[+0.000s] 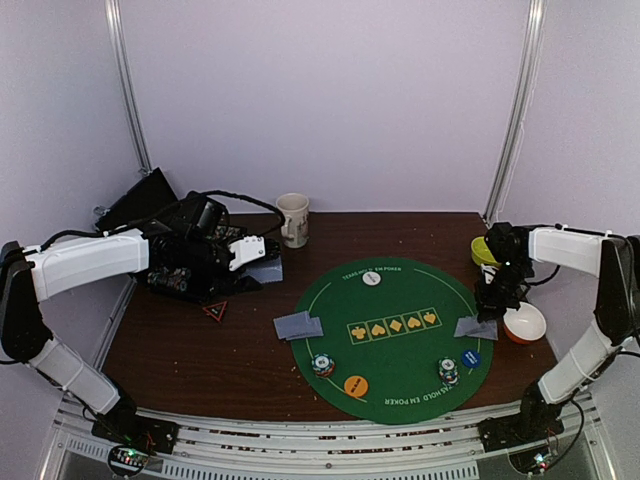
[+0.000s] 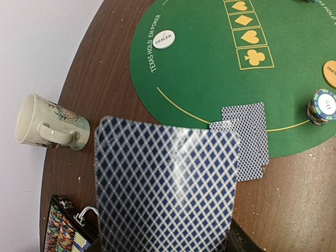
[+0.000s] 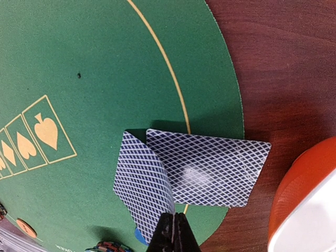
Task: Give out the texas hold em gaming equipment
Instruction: Place the poker card in the small blind area.
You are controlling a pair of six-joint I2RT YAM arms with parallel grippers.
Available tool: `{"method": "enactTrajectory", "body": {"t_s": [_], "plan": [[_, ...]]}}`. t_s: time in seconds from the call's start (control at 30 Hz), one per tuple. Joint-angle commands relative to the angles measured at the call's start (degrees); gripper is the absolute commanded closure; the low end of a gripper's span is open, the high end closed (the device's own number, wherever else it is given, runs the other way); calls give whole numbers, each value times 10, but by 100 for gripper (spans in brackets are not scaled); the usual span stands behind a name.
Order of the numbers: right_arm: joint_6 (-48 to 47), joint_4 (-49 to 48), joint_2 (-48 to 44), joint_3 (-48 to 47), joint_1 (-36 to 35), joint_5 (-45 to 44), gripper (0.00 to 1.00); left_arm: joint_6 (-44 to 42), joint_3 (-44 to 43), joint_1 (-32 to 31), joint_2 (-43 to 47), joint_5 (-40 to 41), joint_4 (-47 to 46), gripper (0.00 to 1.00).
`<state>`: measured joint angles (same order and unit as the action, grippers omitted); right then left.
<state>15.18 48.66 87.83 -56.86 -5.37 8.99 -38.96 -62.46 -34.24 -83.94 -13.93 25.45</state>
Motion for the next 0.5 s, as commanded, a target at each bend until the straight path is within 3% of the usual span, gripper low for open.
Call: {"method": "enactTrajectory", "body": {"t_s": [0.0,0.3,0.47], "plan": [[-3,0,5,-10,2,-21,100,-2,2,-3,10,-4,-20,47],[-12,-11,18,-7,2,-47,98,-3,2,-3,11,-2,-21,47],[-12,-9,20,-13,2,-69,89,-3,2,-3,12,-3,-21,47]]}}
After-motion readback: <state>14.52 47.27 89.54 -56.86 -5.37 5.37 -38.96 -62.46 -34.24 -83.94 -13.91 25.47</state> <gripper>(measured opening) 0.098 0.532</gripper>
